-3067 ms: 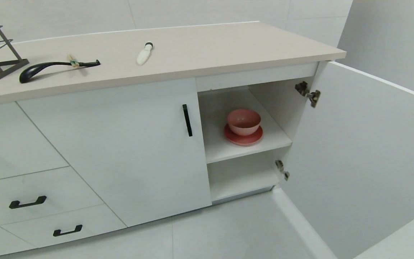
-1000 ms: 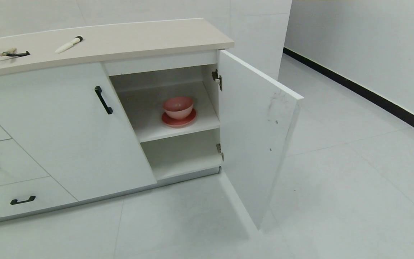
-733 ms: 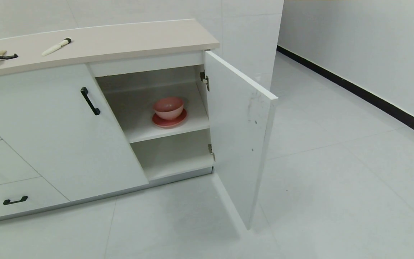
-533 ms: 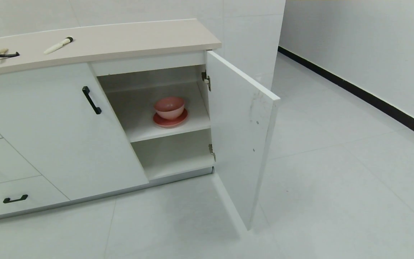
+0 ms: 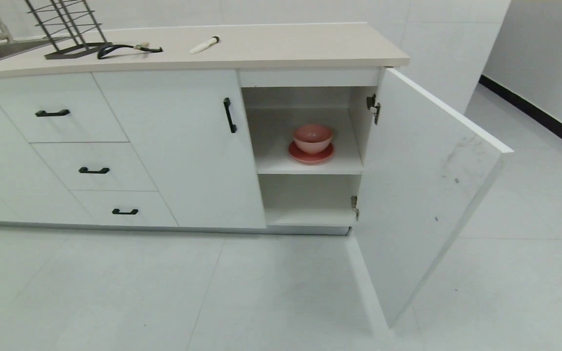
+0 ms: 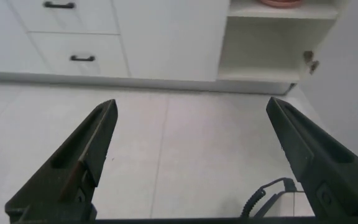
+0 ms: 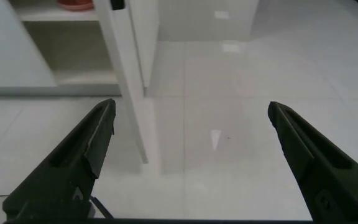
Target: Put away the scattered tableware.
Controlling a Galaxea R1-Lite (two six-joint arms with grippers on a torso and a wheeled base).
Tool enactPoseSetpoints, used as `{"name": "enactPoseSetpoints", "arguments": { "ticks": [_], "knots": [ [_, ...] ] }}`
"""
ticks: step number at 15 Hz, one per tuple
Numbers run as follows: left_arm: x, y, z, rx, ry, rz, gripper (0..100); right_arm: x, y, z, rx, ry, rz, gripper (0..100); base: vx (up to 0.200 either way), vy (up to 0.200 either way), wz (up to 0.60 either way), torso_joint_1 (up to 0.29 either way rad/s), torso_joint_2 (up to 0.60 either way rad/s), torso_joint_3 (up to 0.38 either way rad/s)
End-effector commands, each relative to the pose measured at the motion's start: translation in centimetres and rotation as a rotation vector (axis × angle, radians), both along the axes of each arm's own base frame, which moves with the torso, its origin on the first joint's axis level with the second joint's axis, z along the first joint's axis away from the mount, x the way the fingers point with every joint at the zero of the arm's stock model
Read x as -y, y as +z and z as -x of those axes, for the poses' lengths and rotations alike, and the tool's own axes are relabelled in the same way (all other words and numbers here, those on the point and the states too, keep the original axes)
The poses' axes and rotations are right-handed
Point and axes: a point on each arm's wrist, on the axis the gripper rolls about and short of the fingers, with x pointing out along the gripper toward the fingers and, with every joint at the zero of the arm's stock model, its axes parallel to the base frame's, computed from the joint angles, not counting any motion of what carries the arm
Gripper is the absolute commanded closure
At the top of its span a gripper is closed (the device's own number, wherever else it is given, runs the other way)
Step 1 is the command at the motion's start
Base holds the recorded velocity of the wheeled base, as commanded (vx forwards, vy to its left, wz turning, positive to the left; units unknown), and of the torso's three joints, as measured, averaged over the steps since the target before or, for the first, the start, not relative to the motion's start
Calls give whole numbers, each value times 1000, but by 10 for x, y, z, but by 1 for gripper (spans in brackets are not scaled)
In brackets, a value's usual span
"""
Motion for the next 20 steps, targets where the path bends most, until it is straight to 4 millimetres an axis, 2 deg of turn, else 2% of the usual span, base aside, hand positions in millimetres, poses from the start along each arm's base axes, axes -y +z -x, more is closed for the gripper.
{"name": "enactPoseSetpoints", "arguments": {
  "ticks": [1, 2, 10, 12, 14, 17, 18, 19, 20],
  "knots": [
    [0, 0, 0, -1, 1, 0, 0, 0, 0, 0, -2, 0, 2, 0, 0, 0, 0, 0, 0, 0],
    [0, 0, 0, -1, 1, 0, 0, 0, 0, 0, -2, 3, 5, 100, 0, 0, 0, 0, 0, 0],
    [0, 0, 0, -1, 1, 2, 0, 0, 2, 0, 18, 6, -3, 100, 0, 0, 0, 0, 0, 0],
    [0, 0, 0, -1, 1, 5, 0, 0, 20, 2, 198, 7, 13, 100, 0, 0, 0, 0, 0, 0],
    [0, 0, 0, 1, 1, 0, 0, -2, 25, -2, 144, 128, 20, 100, 0, 0, 0, 0, 0, 0],
    [0, 0, 0, -1, 1, 0, 0, -5, 66, -25, 49, 234, 23, 100, 0, 0, 0, 0, 0, 0],
    [0, 0, 0, -1, 1, -3, 0, -6, 97, -53, 109, 264, 33, 100, 0, 0, 0, 0, 0, 0],
    [0, 0, 0, -1, 1, -3, 0, -7, 111, -77, 163, 278, 52, 100, 0, 0, 0, 0, 0, 0],
    [0, 0, 0, -1, 1, -3, 0, -7, 114, -86, 180, 281, 59, 100, 0, 0, 0, 0, 0, 0]
  ]
}}
